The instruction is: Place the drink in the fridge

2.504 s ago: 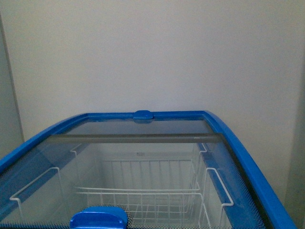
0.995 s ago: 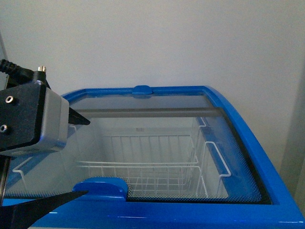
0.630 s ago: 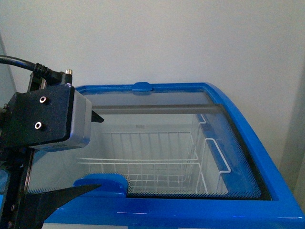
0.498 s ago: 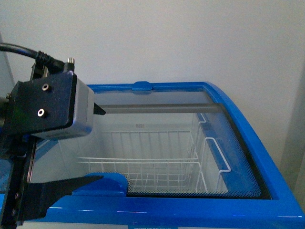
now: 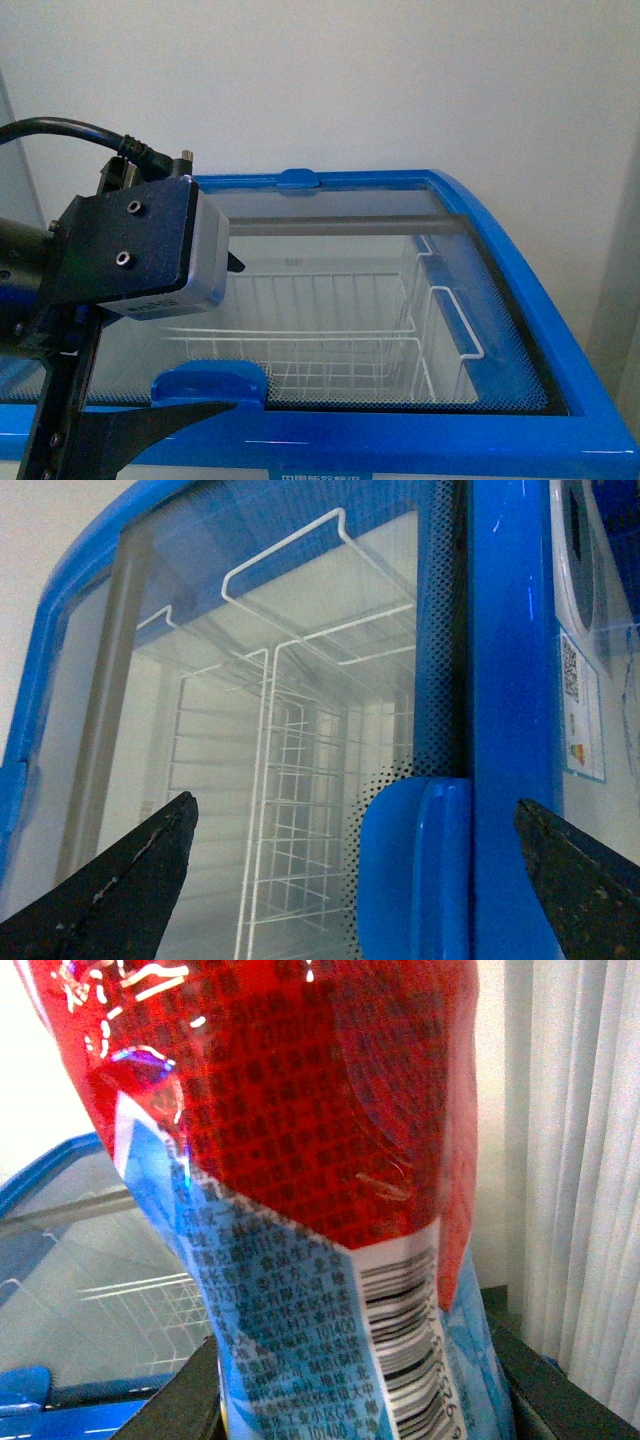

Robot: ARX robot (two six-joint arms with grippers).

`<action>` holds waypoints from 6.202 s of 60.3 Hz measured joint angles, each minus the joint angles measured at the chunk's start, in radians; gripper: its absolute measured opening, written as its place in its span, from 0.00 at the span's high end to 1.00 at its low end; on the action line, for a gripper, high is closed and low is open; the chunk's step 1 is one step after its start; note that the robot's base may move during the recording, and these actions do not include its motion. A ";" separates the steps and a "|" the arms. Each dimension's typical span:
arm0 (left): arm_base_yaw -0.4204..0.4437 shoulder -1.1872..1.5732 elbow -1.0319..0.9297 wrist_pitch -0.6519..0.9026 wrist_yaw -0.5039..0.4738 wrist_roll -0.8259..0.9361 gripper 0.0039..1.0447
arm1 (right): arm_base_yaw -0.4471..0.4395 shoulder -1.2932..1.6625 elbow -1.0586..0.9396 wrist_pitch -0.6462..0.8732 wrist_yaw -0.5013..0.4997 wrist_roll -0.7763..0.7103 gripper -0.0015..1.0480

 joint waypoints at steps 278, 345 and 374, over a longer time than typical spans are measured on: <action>0.221 -1.529 -0.929 0.041 -0.632 -1.390 0.98 | 0.544 1.677 1.103 -0.211 0.049 -1.250 0.57; 0.221 -1.531 -0.929 0.041 -0.632 -1.391 0.08 | 0.548 1.880 1.102 0.088 0.069 -1.246 0.09; 0.221 -1.531 -0.929 0.041 -0.632 -1.391 0.08 | 0.341 1.509 1.192 -0.010 -0.032 -0.841 0.07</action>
